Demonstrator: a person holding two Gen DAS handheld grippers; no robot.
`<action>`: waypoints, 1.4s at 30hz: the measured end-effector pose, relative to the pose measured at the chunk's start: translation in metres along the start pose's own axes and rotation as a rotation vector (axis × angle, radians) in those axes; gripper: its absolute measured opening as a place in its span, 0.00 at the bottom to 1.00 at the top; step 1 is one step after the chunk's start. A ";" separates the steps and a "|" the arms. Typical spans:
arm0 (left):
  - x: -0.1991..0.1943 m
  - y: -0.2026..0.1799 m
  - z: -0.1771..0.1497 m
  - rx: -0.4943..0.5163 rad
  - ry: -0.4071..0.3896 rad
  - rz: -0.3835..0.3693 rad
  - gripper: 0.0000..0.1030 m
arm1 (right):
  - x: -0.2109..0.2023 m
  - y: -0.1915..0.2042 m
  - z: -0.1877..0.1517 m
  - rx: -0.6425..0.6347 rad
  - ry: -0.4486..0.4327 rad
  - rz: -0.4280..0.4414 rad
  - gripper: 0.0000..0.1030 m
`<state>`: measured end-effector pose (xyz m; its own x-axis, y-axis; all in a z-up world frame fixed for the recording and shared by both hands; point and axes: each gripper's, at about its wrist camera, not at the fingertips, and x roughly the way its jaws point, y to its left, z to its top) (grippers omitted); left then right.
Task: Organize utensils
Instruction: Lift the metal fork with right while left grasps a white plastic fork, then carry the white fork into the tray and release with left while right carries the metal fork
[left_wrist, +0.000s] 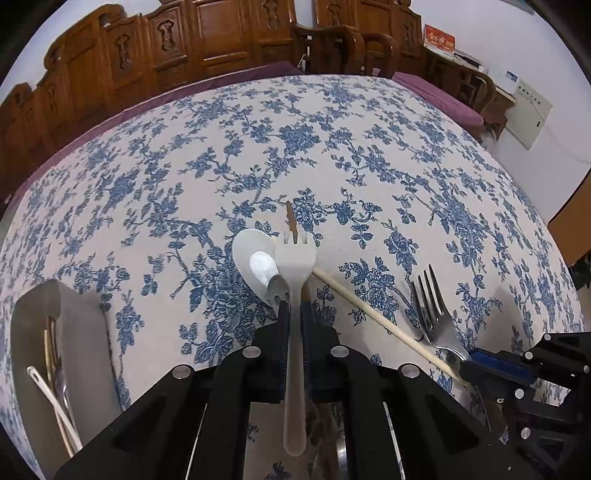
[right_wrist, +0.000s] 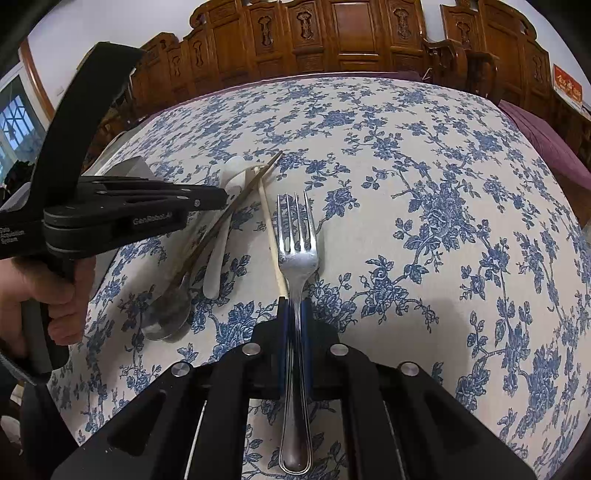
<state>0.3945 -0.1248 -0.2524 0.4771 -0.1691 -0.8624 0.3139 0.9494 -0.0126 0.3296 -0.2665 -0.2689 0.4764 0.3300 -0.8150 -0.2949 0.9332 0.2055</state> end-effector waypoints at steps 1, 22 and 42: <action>-0.003 0.001 -0.001 -0.002 -0.003 -0.002 0.06 | -0.001 0.001 0.000 -0.002 -0.001 -0.001 0.08; -0.112 0.043 -0.013 -0.013 -0.150 0.014 0.06 | -0.043 0.071 0.036 -0.081 -0.082 0.014 0.08; -0.124 0.156 -0.068 -0.150 -0.114 0.095 0.06 | -0.040 0.178 0.062 -0.213 -0.102 0.087 0.08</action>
<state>0.3285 0.0625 -0.1817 0.5913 -0.0980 -0.8005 0.1416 0.9898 -0.0166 0.3091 -0.1048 -0.1663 0.5195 0.4305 -0.7381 -0.5013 0.8531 0.1447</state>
